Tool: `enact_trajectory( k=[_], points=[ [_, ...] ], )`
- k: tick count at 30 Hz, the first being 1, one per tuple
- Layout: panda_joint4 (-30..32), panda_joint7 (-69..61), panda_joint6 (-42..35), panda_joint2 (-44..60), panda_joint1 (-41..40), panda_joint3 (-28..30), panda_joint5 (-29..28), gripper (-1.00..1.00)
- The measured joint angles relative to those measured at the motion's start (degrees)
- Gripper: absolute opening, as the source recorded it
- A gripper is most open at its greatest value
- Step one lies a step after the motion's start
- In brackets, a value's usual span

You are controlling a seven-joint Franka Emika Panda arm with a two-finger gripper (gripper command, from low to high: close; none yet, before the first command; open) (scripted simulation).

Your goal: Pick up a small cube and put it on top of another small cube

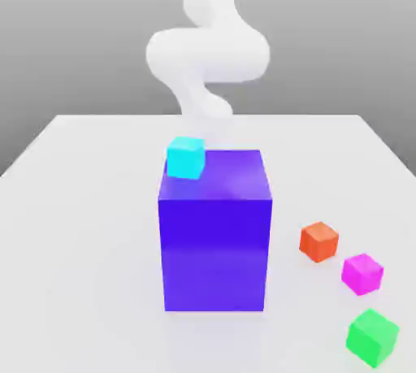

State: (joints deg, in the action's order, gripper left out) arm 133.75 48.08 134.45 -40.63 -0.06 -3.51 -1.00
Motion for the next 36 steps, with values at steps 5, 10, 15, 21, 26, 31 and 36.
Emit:
enact_trajectory(
  k=[5,10,15,21,26,31,36],
  points=[
    [4.0,4.9,5.5,10.6,0.2,-7.1,-2.4,0.0],
    [7.9,10.2,10.8,21.0,1.1,-13.5,-5.6,0.0],
    [11.8,15.8,16.0,31.5,2.9,-18.7,-9.1,0.0],
    [16.5,21.5,22.4,43.8,8.9,-22.4,-11.9,0.0],
    [17.9,26.0,28.0,52.7,13.0,-21.1,-15.5,0.0],
    [16.0,32.6,33.5,60.4,19.9,-12.4,-24.1,0.0],
    [15.7,33.7,34.5,61.7,21.3,-10.7,-25.5,-1.0]
  ],
)
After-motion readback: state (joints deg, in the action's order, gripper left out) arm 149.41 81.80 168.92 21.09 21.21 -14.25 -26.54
